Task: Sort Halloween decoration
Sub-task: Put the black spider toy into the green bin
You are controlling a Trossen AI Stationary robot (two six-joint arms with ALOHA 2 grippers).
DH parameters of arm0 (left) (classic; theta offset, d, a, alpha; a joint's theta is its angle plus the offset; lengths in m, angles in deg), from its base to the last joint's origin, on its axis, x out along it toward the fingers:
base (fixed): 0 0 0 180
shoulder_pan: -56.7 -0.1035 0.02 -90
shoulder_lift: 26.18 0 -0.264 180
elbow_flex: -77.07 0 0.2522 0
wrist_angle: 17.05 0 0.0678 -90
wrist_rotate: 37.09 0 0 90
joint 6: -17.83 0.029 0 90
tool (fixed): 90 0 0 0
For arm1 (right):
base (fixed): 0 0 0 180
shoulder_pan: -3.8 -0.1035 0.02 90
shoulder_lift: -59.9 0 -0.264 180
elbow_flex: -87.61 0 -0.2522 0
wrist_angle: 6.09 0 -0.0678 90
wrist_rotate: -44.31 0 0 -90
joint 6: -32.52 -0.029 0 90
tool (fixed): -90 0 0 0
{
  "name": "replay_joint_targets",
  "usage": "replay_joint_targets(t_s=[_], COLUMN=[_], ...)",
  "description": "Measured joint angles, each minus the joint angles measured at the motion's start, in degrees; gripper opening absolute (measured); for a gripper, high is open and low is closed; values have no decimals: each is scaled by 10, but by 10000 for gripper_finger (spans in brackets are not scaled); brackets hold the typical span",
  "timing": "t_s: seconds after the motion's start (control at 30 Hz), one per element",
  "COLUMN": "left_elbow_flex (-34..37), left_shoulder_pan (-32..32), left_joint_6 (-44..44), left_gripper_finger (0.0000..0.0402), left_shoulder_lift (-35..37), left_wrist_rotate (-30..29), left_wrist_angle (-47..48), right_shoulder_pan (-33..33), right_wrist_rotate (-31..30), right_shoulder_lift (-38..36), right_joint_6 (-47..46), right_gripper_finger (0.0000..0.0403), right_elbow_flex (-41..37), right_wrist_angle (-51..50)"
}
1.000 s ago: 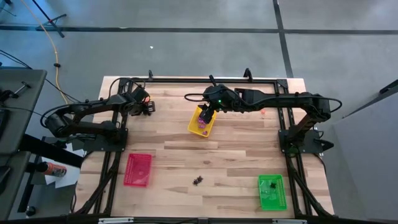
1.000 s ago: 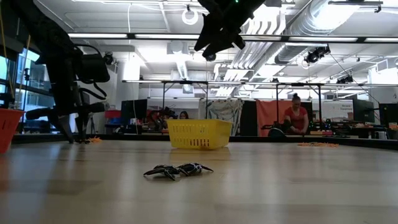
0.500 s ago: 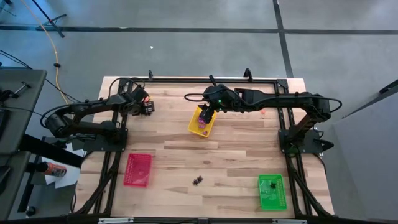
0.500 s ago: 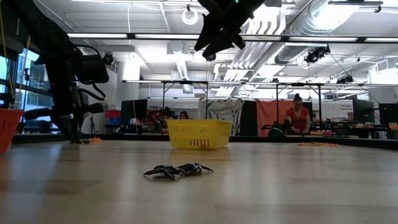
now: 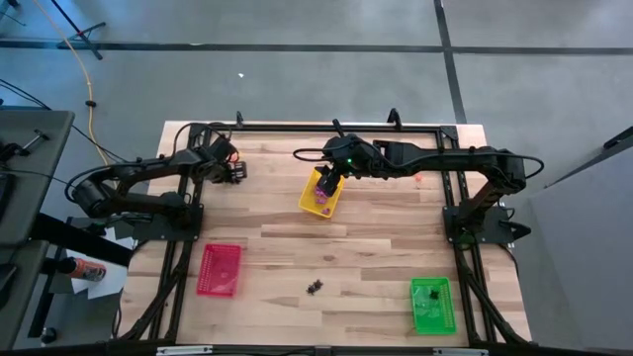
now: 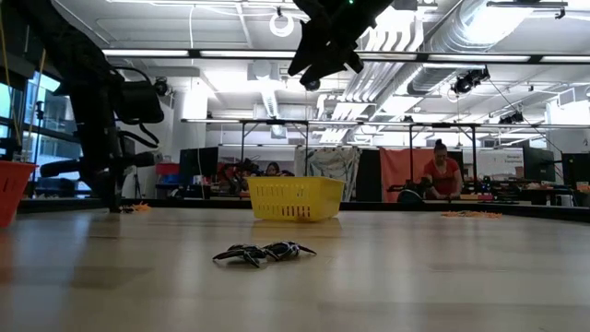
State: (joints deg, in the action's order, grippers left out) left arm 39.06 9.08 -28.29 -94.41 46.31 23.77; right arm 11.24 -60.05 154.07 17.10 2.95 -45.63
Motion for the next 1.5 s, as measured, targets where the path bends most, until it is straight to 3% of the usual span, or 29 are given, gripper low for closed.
replay_joint_targets(t_s=[0.53, 1.07, 1.5], left_elbow_flex=[-30, -23, -25], left_shoulder_pan=[0, 21, 67], left_joint_6=[53, 42, 13], left_gripper_finger=[6, 137, 146], left_shoulder_lift=[31, 7, -37], left_wrist_rotate=[23, 29, 4], left_wrist_angle=[26, 11, 10], right_shoulder_pan=[0, 0, 0], right_wrist_rotate=[0, 0, 0], right_shoulder_lift=[0, 0, 0], right_joint_6=[0, 0, -1], right_gripper_finger=[173, 173, 173], right_elbow_flex=[0, 0, 0], right_wrist_angle=[0, 0, 0])
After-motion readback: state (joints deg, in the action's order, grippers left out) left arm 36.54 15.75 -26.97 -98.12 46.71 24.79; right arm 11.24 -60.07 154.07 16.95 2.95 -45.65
